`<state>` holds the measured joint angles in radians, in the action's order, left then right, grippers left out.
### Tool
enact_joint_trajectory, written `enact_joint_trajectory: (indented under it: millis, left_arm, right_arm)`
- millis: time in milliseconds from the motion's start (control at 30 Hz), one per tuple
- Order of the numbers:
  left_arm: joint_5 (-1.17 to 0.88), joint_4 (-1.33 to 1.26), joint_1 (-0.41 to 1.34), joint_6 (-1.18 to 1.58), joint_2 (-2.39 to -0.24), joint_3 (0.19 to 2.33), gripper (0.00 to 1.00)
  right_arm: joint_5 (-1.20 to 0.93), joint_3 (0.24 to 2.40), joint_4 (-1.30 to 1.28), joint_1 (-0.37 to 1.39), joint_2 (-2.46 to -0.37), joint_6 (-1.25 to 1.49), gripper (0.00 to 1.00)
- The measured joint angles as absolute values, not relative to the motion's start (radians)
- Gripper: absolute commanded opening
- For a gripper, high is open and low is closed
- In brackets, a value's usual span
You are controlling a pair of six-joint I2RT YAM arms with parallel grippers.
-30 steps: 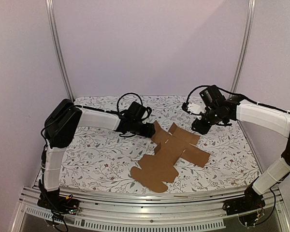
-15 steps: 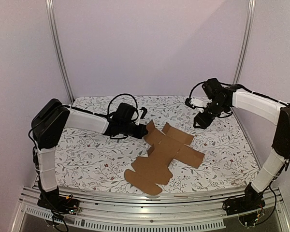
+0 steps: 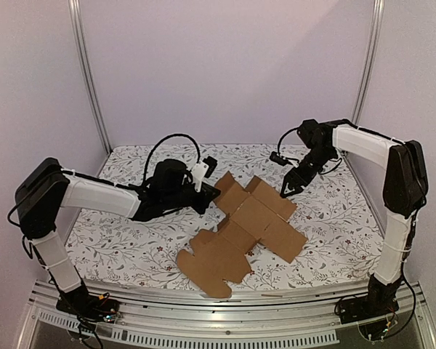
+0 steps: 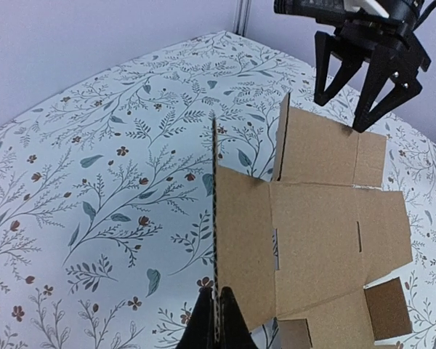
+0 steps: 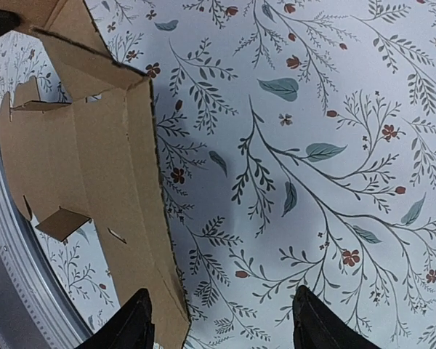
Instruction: Fold the paper box
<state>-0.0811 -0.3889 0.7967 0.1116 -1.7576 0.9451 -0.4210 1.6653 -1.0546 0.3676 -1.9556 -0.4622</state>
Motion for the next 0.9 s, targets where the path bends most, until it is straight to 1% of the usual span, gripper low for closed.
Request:
enact_joint_trajectory:
  millis: [100,333,400,567,633,733,867,900]
  left_arm:
    - [-0.062,-0.413,0.797,0.103,-1.744,0.918,0.0]
    - [-0.036,-0.455,0.798,0.099,-1.709,0.883,0.0]
    - [-0.031,-0.467,0.798,0.099,-1.702,0.876,0.0]
    - [-0.025,-0.482,0.799,0.099,-1.694,0.872,0.0]
    - [-0.024,-0.485,0.799,0.099,-1.694,0.871,0.0]
    - [-0.022,-0.488,0.799,0.099,-1.694,0.867,0.0]
    - [-0.018,-0.493,0.802,0.099,-1.694,0.867,0.0]
    - [-0.017,-0.494,0.803,0.099,-1.694,0.867,0.03]
  right_arm:
    - [-0.463,1.665,-1.082,0.367,-1.958,-0.471,0.57]
    - [-0.578,1.677,-1.125,0.367,-1.996,-0.479,0.43]
    - [-0.603,1.686,-1.13,0.368,-2.017,-0.475,0.37]
    - [-0.639,1.723,-1.136,0.368,-2.041,-0.468,0.26]
    - [-0.649,1.739,-1.133,0.368,-2.042,-0.46,0.17]
    - [-0.664,1.752,-1.126,0.368,-2.043,-0.451,0.01]
    - [-0.676,1.757,-1.122,0.368,-2.047,-0.447,0.0]
    - [-0.677,1.757,-1.122,0.369,-2.048,-0.448,0.0]
